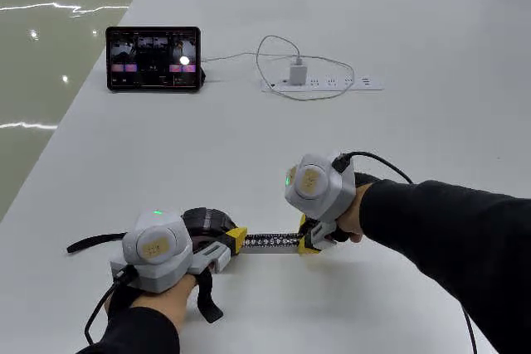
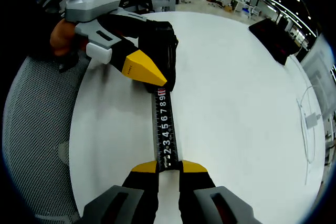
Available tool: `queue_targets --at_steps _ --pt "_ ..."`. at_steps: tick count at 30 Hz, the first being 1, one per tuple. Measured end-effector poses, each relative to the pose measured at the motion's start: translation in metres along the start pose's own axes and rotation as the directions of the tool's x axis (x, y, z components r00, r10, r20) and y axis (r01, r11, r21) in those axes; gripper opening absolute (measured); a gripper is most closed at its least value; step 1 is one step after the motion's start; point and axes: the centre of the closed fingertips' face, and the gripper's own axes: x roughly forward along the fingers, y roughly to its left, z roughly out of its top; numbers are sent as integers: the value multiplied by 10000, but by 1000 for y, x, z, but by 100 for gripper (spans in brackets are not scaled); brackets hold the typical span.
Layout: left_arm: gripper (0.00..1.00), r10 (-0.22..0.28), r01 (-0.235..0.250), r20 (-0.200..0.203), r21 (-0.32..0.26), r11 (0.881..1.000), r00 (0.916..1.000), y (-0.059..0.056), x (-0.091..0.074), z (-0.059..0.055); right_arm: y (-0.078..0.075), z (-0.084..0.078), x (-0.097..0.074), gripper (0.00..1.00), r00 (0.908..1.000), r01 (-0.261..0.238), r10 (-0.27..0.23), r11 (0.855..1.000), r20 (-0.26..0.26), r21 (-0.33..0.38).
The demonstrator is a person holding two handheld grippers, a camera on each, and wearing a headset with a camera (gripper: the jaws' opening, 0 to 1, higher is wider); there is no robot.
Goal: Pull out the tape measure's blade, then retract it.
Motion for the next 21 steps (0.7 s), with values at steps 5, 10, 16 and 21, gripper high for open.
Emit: queue_targets --at_steps 5,10,16,21 --pt "62 -1 1 -6 4 10000 10000 0 0 0 0 2 1 10 10000 4 -4 9999 37 101" --pt "62 -2 2 -8 -4 10000 10000 0 0 0 -1 4 2 10 10000 29 -29 9999 14 113" --pt "62 -6 6 -12 -42 10000 10000 0 0 0 -1 7 3 11 10000 26 -26 9999 41 111" --pt "62 -8 8 -10 -88 10000 10000 0 0 0 -1 12 4 11 10000 -9 9 10000 53 74"
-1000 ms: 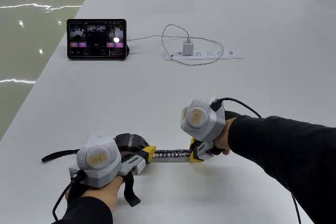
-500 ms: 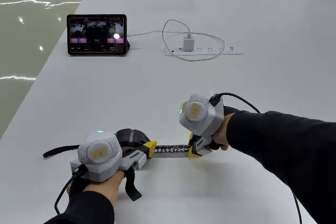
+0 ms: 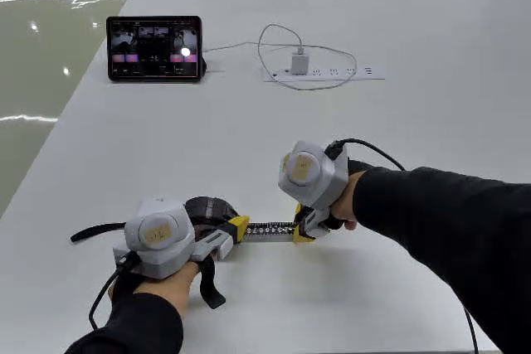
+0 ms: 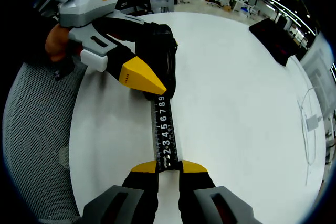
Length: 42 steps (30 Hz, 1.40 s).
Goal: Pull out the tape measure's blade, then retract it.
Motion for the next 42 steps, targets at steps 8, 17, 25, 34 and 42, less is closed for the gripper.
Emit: queue_targets --at_steps 8,17,25,34,42 --pt "62 -8 8 10 -49 10000 10000 0 0 0 1 7 3 11 9999 43 -43 10000 137 42" --pt "62 -44 44 27 -75 10000 10000 1 0 0 2 10 4 10 9996 -43 40 9999 273 97" --pt "62 -92 93 15 -109 9999 10000 1 0 0 2 13 5 11 9992 -60 54 9999 390 153" --pt "61 -136 136 20 -170 9998 9999 1 0 0 2 12 4 10 9964 -300 276 9991 807 287" --pt "61 -132 132 8 -127 9998 9999 1 0 0 3 16 6 10 9973 -208 207 9998 698 11"
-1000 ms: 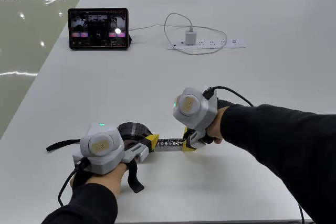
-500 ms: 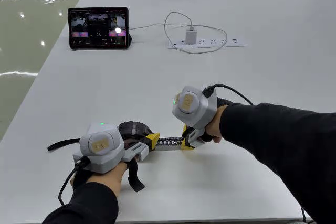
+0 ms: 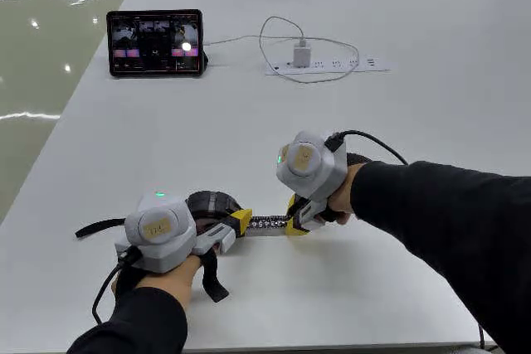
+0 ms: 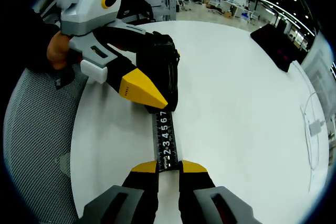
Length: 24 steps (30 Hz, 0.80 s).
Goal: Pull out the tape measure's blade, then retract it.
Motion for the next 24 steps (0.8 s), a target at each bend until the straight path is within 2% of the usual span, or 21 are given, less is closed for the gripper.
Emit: queue_targets --at_steps 3,24 --pt "61 11 -11 -25 68 10000 10000 0 0 0 -1 2 1 10 10000 -17 18 9996 -26 277" --pt "61 -2 2 -43 36 10000 10000 0 0 0 -1 14 7 11 9997 77 -85 9994 249 327"
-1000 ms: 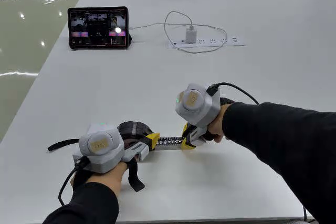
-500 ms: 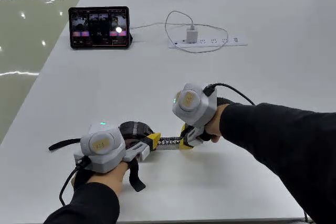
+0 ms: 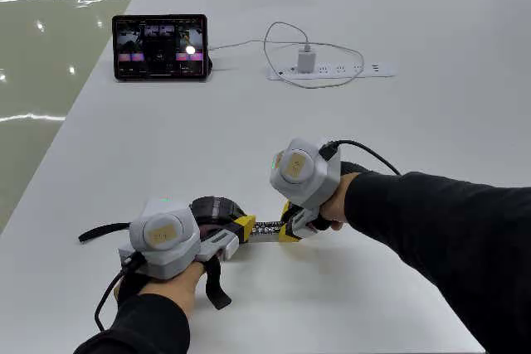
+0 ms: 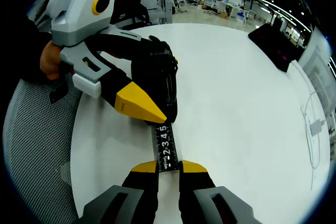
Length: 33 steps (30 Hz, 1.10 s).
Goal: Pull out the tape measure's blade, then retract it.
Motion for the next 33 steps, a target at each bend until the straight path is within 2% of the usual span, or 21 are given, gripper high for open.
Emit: queue_targets --at_steps 33 --pt "61 -22 22 17 -124 9999 10000 0 -1 0 3 17 9 11 9993 -55 46 9997 384 253"
